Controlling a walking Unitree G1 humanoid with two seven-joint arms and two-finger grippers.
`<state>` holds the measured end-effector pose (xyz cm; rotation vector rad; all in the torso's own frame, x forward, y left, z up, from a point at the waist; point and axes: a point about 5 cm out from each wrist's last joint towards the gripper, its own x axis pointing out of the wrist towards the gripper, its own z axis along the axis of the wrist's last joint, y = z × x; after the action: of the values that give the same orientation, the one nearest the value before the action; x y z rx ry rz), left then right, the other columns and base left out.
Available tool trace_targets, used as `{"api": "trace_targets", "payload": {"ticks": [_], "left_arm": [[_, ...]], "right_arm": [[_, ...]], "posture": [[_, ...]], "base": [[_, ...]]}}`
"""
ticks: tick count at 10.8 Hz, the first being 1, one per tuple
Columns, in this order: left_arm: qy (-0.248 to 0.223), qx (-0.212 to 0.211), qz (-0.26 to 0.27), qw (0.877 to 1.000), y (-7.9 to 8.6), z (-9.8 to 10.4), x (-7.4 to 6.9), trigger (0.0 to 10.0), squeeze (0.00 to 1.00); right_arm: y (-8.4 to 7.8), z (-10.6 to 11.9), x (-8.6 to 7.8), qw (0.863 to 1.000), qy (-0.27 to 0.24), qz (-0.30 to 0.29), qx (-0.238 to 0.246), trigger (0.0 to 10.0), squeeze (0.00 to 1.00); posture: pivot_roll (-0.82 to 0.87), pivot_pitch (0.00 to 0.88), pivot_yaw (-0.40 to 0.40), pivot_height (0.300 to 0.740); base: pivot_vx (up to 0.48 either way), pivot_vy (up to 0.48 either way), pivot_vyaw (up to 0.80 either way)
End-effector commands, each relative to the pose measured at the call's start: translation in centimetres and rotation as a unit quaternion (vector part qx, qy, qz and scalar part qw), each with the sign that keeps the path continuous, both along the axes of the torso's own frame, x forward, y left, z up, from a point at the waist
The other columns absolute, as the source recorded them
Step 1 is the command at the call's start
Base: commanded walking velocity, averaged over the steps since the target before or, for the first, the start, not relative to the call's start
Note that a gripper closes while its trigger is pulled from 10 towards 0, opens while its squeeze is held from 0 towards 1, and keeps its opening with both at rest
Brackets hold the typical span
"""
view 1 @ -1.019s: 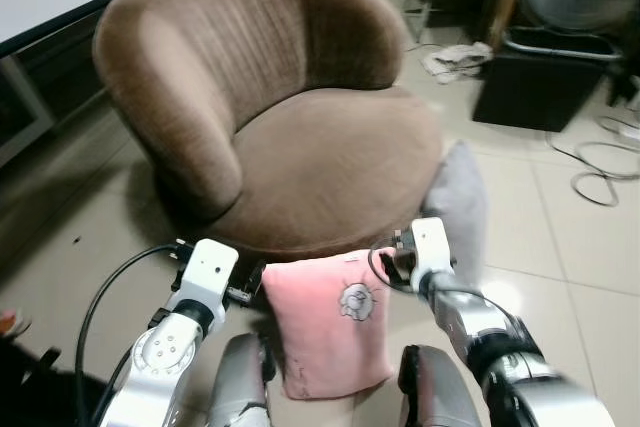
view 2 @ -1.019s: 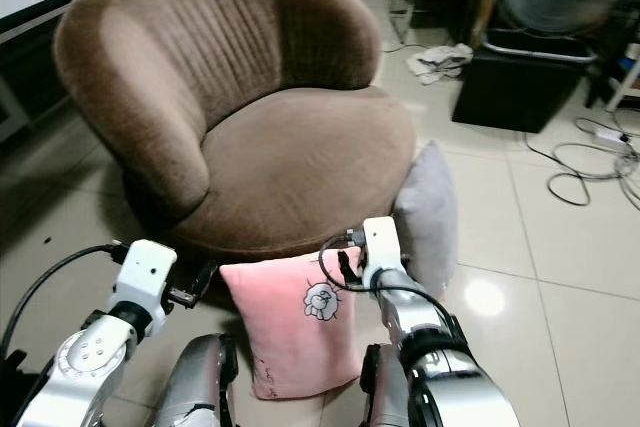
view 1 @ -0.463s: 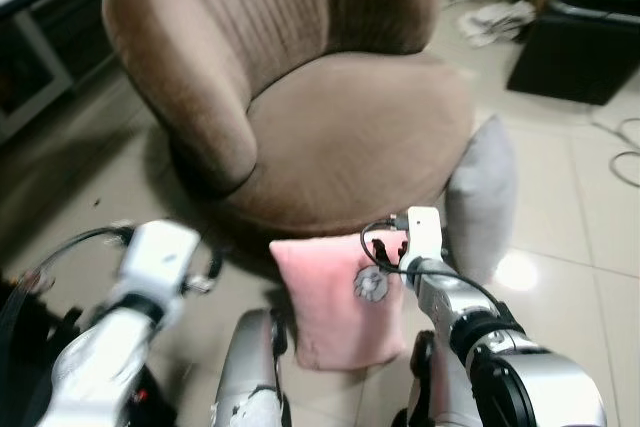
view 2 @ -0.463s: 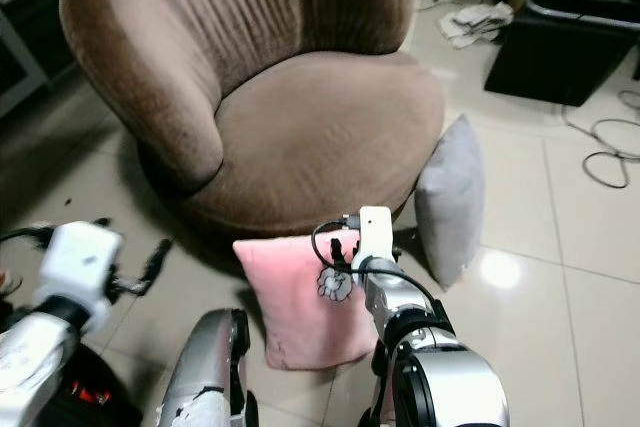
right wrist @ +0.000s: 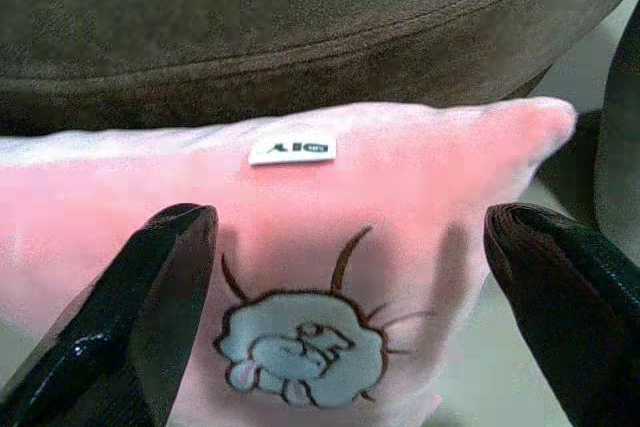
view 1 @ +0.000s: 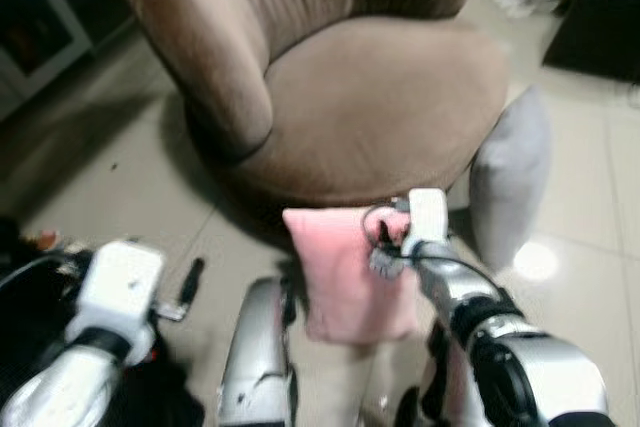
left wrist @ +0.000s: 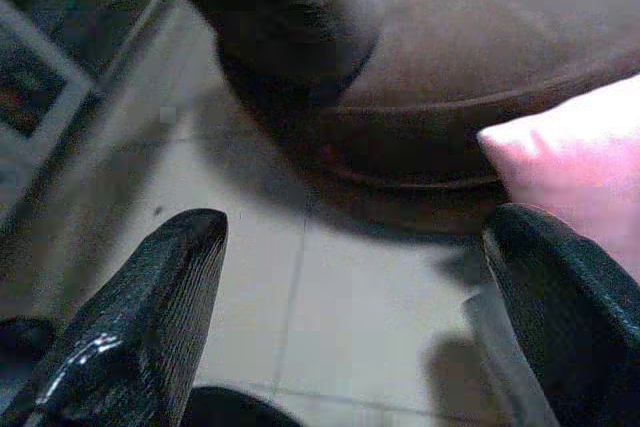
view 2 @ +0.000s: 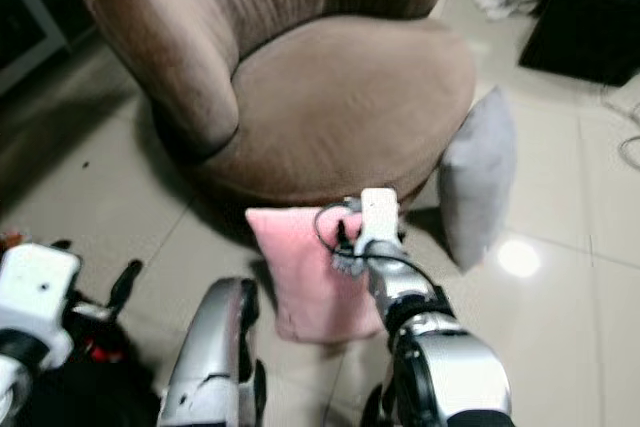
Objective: Move the pillow to the sofa from floor
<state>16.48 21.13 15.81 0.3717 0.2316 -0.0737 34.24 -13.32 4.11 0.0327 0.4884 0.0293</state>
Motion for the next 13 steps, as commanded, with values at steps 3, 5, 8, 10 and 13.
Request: {"api": "trace_targets", "payload": {"ticks": [3, 5, 8, 10, 13], "left_arm": [[-0.013, 0.027, 0.014, 0.999, 1.1, 2.9, -2.3, 10.0, 0.00], [-0.017, 0.041, 0.017, 0.999, 1.8, 3.9, -3.3, 10.0, 0.00], [-0.013, 0.067, 0.004, 0.998, 3.6, 5.2, -4.7, 10.0, 0.00], [-0.012, 0.062, -0.002, 0.998, 3.9, 5.5, -5.2, 10.0, 0.00], [-0.014, 0.037, -0.012, 0.999, 3.5, 5.4, -5.5, 10.0, 0.00]], "right_arm": [[-1.4, 1.4, 1.0, 0.997, -0.038, -0.055, 0.027, 10.0, 0.00], [-3.5, 2.5, 1.5, 0.987, -0.056, -0.138, 0.068, 10.0, 0.00], [-5.6, 3.3, 1.8, 0.952, -0.069, -0.254, 0.158, 10.0, 0.00], [-6.7, 4.4, 2.2, 0.961, -0.090, -0.245, 0.085, 10.0, 0.00], [-9.4, 5.5, 2.2, 0.951, -0.118, -0.280, 0.063, 10.0, 0.00]], "posture": [[0.77, 0.233, 0.120, 0.505], [0.79, 0.220, 0.150, 0.505], [0.84, 0.214, 0.197, 0.505], [0.84, 0.213, 0.197, 0.505], [0.81, 0.213, 0.195, 0.505]], "base": [[0.000, 0.000, 0.00], [0.000, 0.000, 0.00], [0.000, 0.000, 0.00], [0.000, 0.000, 0.00], [0.000, 0.000, 0.00]]}}
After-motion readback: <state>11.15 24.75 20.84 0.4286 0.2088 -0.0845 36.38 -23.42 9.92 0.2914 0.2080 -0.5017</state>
